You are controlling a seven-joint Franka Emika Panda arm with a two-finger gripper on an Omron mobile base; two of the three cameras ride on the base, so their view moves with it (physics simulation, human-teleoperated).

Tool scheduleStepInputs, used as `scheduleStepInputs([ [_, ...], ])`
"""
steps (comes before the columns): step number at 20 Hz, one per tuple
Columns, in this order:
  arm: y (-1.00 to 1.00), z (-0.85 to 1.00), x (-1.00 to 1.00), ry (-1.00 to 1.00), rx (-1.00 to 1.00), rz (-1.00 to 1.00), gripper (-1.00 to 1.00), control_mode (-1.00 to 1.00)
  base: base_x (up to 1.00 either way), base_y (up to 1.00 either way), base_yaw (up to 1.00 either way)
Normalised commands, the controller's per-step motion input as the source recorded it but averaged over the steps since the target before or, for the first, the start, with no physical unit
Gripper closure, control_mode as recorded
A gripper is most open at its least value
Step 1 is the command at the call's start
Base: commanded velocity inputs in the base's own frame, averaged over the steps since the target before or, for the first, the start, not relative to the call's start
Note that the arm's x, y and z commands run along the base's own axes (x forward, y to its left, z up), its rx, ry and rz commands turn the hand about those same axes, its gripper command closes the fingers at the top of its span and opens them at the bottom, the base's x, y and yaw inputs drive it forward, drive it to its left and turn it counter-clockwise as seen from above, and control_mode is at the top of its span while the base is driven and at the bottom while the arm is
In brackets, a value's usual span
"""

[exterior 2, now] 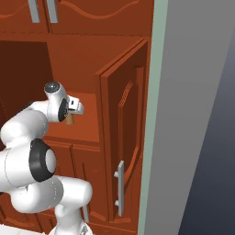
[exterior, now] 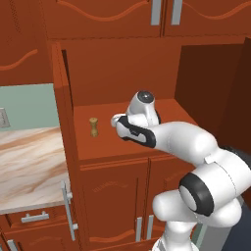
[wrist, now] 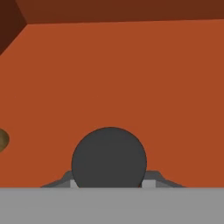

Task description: Take 2 condiments from the cabinet and move them on the counter near the stove.Make sure the condiments are lined up with each other, next to each other.

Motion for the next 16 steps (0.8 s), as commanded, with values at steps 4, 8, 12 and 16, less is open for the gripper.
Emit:
scheduleStepInputs([
  [4,-0.12,0.0,-0.17,-0.04,0.0,0.01,1.0,-1.0,0.0,0.0,0.0],
  [8,-0.03,0.0,-0.59,-0.09,0.0,0.06,1.0,-1.0,0.0,0.0,0.0],
  [12,-0.05,0.22,-0.83,-0.05,0.0,0.13,1.0,-1.0,0.0,0.0,0.0],
  [16,-0.15,0.55,-0.94,-0.01,0.0,0.08,1.0,-1.0,0.0,0.0,0.0],
])
